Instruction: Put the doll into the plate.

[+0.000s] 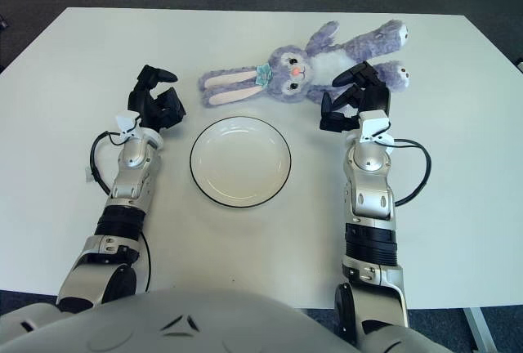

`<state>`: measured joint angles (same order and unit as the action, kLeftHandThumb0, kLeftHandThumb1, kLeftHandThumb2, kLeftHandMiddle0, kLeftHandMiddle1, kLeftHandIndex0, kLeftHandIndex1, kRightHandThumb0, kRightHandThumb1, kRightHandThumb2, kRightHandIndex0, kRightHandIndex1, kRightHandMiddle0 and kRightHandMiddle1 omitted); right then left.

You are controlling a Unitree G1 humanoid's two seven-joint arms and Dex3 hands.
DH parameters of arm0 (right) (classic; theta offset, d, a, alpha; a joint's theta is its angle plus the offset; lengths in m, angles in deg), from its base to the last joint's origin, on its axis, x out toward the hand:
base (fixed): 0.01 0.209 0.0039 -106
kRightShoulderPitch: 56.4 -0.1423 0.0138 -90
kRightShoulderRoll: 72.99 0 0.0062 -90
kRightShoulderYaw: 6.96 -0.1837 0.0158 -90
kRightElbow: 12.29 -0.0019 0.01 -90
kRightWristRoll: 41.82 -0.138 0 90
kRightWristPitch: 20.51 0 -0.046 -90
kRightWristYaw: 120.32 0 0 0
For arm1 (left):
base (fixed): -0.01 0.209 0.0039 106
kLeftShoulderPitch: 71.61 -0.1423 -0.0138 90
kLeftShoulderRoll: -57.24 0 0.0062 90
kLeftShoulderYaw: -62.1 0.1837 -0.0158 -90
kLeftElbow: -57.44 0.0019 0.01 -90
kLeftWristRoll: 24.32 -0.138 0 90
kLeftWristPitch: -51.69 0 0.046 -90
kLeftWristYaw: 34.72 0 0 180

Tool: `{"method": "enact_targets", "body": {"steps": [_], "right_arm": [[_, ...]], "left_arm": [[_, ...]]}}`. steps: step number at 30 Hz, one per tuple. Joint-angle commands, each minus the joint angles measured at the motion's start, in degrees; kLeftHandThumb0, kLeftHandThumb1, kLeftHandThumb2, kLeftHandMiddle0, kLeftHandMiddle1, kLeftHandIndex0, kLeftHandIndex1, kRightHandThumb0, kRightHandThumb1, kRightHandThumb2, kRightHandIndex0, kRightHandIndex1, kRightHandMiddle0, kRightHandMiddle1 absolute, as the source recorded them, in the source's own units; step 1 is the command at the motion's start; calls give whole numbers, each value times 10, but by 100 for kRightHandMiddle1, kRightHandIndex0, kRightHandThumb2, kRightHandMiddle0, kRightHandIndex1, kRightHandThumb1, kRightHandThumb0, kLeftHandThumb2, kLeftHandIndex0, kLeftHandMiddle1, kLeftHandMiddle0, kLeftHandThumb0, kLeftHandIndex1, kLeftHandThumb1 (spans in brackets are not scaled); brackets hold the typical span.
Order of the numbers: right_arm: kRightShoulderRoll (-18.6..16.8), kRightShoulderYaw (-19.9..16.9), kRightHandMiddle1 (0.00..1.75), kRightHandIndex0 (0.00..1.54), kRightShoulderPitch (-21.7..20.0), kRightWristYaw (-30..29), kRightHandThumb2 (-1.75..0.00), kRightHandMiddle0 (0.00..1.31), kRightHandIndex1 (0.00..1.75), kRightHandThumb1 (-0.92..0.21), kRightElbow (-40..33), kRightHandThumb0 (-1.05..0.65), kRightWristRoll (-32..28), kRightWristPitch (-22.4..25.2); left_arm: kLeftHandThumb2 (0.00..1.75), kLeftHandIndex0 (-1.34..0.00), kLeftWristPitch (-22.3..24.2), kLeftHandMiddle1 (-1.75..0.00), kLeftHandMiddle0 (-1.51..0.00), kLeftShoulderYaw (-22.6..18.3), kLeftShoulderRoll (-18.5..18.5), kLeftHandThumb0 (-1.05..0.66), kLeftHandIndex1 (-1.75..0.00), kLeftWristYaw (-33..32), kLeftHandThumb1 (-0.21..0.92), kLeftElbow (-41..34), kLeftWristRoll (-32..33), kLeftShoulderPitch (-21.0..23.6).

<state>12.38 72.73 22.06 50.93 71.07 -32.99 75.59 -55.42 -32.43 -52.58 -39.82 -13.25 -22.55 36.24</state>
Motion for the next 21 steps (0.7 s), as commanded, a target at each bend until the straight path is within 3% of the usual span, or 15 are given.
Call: {"method": "enact_targets", "body": {"steps": [1,11,21], "right_arm": [[21,10,169,74,5,1,-149,50,175,-17,-11,-1,32,-7],[67,45,174,63,6,-8,-133,35,174,-32,-12,-1,139,-3],[117,71,175,54,-5,-26,-107,29,160,-49,17,-1,226,-29]], "left_arm": [[109,-47,-2,-175,-103,-2,0,-43,-175,2,49,21,2,-31],[110,-48,-2,-175,-102,-2,-1,-43,-175,2,49,22,2,-33],[109,-47,-2,-175,-101,1,0,-42,-175,3,50,22,-1,-33]]}}
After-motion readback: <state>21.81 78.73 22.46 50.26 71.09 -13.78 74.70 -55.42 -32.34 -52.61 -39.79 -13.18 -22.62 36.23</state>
